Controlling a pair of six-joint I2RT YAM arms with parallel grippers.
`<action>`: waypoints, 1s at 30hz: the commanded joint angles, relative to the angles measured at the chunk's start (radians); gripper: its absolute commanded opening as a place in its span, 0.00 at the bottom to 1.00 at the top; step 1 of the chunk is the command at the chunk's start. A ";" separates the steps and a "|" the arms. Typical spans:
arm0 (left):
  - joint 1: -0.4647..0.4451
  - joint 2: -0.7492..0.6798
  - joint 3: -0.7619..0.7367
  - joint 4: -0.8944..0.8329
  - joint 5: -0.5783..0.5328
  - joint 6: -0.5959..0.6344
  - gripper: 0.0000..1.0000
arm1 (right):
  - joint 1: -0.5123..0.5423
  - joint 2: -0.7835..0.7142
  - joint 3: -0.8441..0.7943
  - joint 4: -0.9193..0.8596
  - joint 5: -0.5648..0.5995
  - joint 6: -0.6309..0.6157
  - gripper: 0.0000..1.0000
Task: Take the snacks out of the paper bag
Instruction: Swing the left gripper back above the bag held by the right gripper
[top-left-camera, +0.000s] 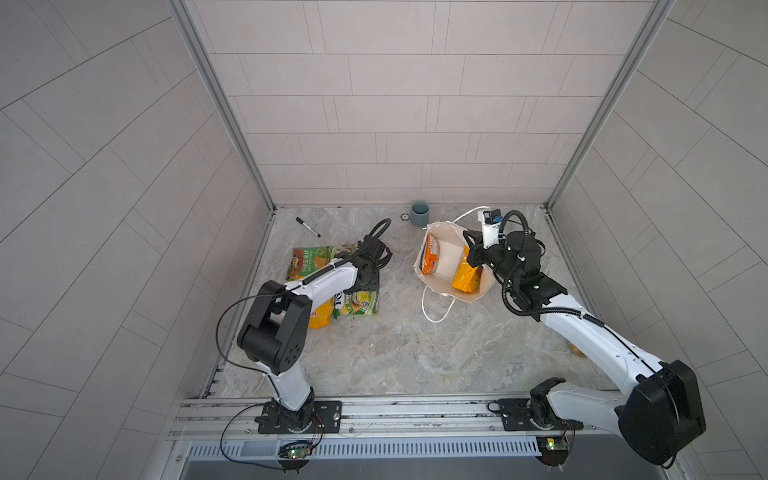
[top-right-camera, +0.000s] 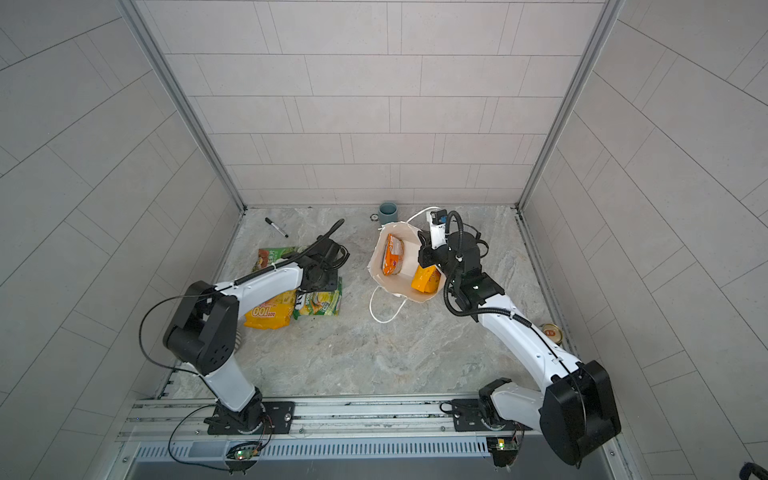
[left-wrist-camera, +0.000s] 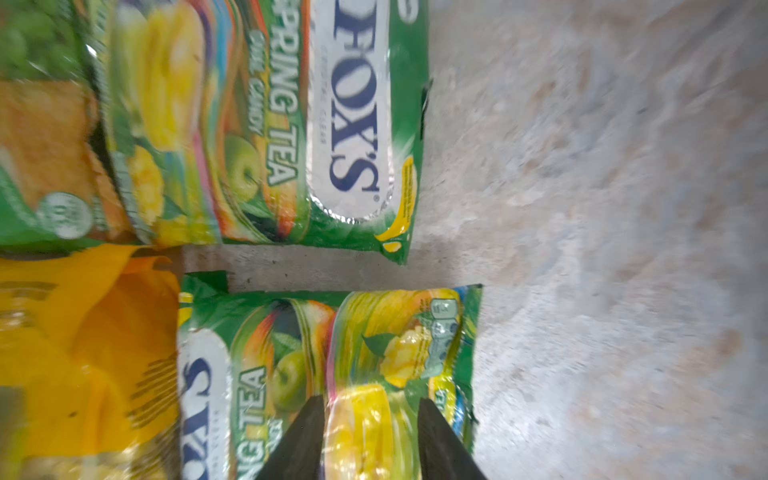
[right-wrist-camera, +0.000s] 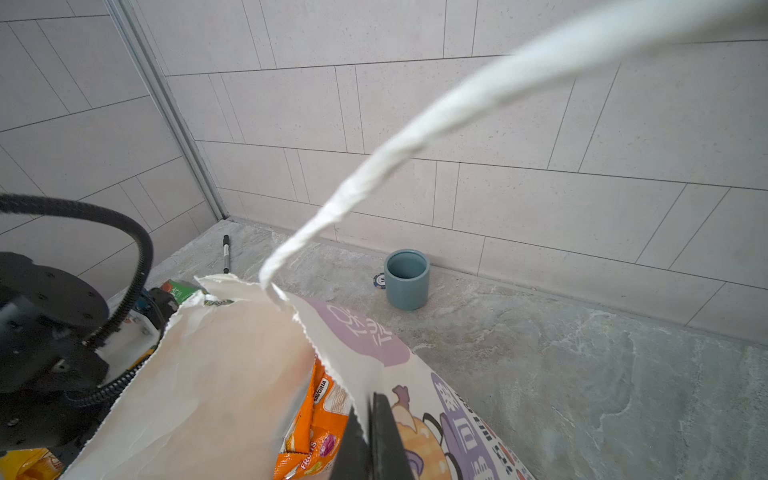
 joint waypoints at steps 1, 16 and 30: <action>-0.009 -0.161 0.003 0.000 -0.002 0.032 0.42 | -0.003 -0.021 0.012 0.007 0.010 -0.007 0.00; -0.333 -0.398 0.187 -0.035 -0.032 0.207 0.48 | 0.005 -0.044 0.007 0.029 -0.060 -0.043 0.00; -0.500 -0.042 0.385 0.082 0.008 0.212 0.49 | 0.015 -0.071 0.002 0.019 -0.050 -0.032 0.00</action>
